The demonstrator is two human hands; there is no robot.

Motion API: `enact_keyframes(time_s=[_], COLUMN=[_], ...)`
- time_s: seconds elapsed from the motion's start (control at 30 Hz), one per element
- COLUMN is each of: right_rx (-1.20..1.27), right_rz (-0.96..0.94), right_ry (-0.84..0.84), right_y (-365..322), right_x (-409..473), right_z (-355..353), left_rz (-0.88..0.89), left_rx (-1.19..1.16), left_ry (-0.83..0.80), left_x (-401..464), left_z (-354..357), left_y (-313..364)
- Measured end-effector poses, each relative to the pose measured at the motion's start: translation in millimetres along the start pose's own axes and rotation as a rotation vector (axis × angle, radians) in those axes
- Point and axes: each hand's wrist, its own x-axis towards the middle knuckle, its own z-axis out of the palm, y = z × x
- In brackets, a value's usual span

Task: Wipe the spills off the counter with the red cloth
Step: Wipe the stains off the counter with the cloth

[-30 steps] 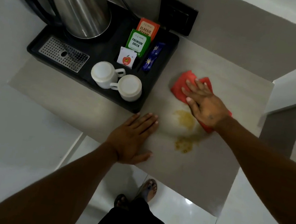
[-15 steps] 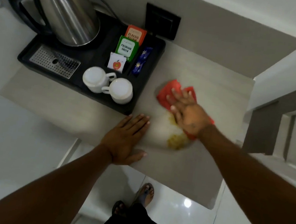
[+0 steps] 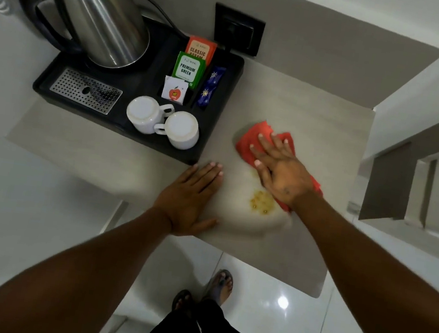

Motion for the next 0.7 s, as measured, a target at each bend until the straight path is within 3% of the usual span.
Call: enact_keyframes(time_s=[0.1, 0.2, 0.4, 0.53, 0.7], right_rx=[0.001, 0.026, 0.057, 0.045, 0.005], right_rz=[-0.062, 0.031, 0.313, 0.238, 0.141], right_ry=[-0.023, -0.019, 0.021, 0.025, 0.024], right_y=[-14, 5, 13, -34, -85], right_x=[-55, -95, -38, -11, -72], right_z=[3, -6, -13, 8, 29], left_rz=[-0.061, -0.059, -0.063, -0.060, -0.051], left_rx=[-0.023, -0.028, -0.031, -0.029, -0.070], left_ry=[-0.001, -0.008, 0.003, 0.000, 0.042], left_x=[-3, -3, -3, -2, -4], left_z=[-1, 1, 3, 4, 4], left_y=[1, 1, 1, -1, 0])
